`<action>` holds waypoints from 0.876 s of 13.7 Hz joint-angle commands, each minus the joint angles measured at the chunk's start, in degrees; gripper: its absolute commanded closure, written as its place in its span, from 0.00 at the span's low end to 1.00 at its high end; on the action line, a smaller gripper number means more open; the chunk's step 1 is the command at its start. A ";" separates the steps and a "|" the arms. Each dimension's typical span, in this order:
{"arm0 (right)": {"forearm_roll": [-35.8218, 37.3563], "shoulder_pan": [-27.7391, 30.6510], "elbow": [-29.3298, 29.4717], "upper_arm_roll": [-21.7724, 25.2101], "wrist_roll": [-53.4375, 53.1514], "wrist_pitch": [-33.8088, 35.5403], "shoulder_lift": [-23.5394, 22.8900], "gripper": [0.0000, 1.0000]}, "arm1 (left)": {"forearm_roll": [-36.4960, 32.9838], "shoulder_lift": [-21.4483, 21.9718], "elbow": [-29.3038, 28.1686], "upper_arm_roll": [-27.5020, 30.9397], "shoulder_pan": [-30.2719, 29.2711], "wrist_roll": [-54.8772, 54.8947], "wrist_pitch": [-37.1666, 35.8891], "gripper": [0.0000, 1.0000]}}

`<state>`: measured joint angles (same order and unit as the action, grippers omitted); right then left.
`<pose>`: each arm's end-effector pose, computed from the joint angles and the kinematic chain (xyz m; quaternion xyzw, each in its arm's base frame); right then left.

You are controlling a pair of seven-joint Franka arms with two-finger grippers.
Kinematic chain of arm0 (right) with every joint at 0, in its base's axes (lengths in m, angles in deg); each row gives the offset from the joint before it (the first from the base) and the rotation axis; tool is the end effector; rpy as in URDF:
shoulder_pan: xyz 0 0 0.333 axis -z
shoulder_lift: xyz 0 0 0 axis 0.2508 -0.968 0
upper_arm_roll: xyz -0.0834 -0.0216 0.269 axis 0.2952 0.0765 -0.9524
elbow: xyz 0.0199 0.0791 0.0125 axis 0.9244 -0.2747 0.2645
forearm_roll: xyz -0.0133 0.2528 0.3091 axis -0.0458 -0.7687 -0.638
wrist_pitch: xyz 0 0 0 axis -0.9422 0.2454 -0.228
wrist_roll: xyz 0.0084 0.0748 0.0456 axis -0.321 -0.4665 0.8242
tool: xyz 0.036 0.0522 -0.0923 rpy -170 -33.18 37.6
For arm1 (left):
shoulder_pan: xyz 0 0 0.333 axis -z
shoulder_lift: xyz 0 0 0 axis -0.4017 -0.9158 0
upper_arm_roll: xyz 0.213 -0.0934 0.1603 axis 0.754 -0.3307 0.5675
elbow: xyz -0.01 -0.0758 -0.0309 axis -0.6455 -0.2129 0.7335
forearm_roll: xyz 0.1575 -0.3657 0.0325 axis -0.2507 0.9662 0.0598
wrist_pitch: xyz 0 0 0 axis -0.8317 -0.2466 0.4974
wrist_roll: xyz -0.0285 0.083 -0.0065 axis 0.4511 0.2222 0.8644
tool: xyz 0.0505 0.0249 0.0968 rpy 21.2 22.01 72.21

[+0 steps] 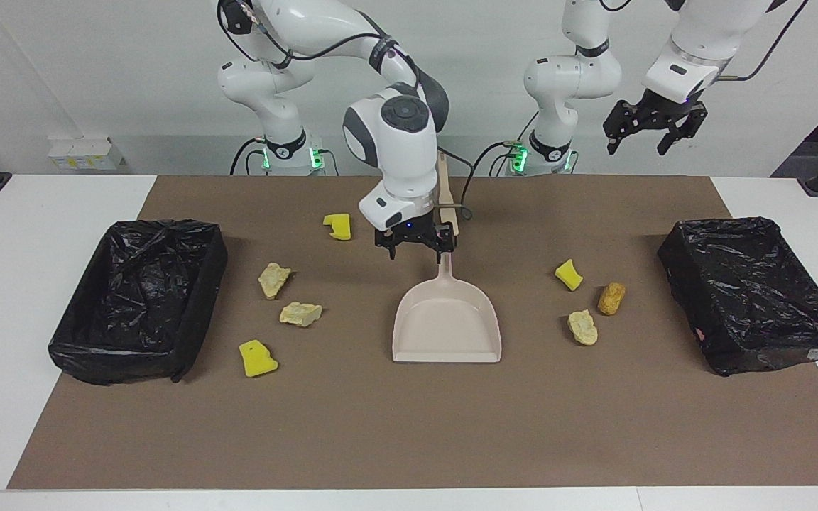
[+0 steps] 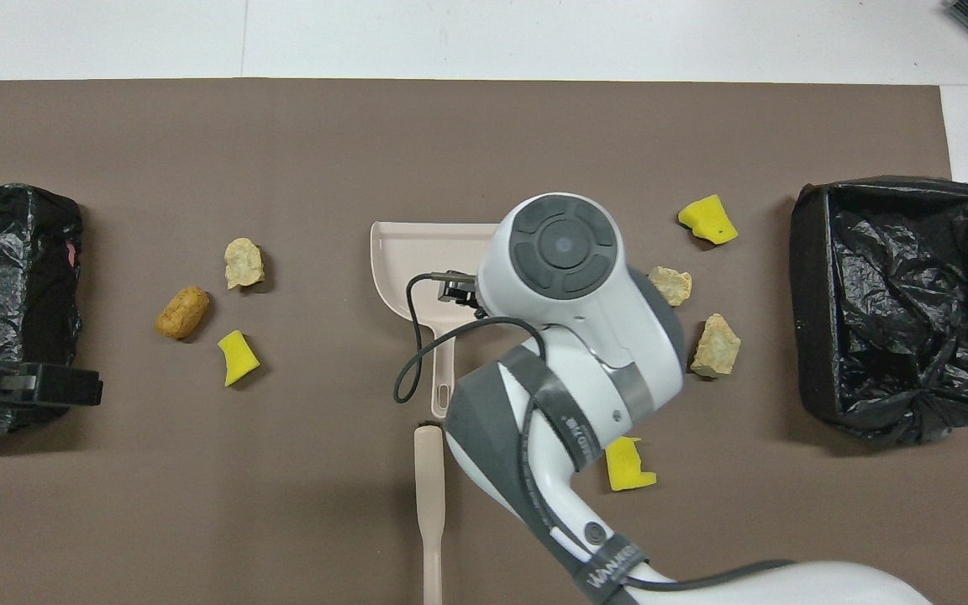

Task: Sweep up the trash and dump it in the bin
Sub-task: 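Reach the right gripper to the dustpan handle and grasp it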

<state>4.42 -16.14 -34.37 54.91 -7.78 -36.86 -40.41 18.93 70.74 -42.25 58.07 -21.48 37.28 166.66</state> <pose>0.5463 0.3863 0.3682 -0.9955 0.0895 -0.0196 0.0242 0.4711 -0.0666 0.6021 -0.9988 0.0392 0.0278 0.0003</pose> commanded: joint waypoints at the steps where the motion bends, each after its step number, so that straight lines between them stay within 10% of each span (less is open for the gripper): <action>1: 2.58 -3.51 1.92 0.32 -4.48 -4.24 -5.46 0.00 | 0.67 1.30 -1.56 0.61 0.70 -0.76 0.39 0.00; 5: 3.11 -4.58 -0.81 0.32 -4.40 -6.28 -5.91 0.08 | 0.67 1.30 -1.56 0.61 0.70 -0.76 0.39 0.00; 12: 4.51 -4.40 -0.46 0.23 -3.97 -6.02 -5.65 1.00 | 0.67 1.30 -1.56 0.61 0.70 -0.68 0.30 0.00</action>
<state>7.87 -20.91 -34.11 55.32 -11.52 -42.24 -46.89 18.93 70.74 -42.25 58.07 -21.48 37.26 166.66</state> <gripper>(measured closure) 0.595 0.000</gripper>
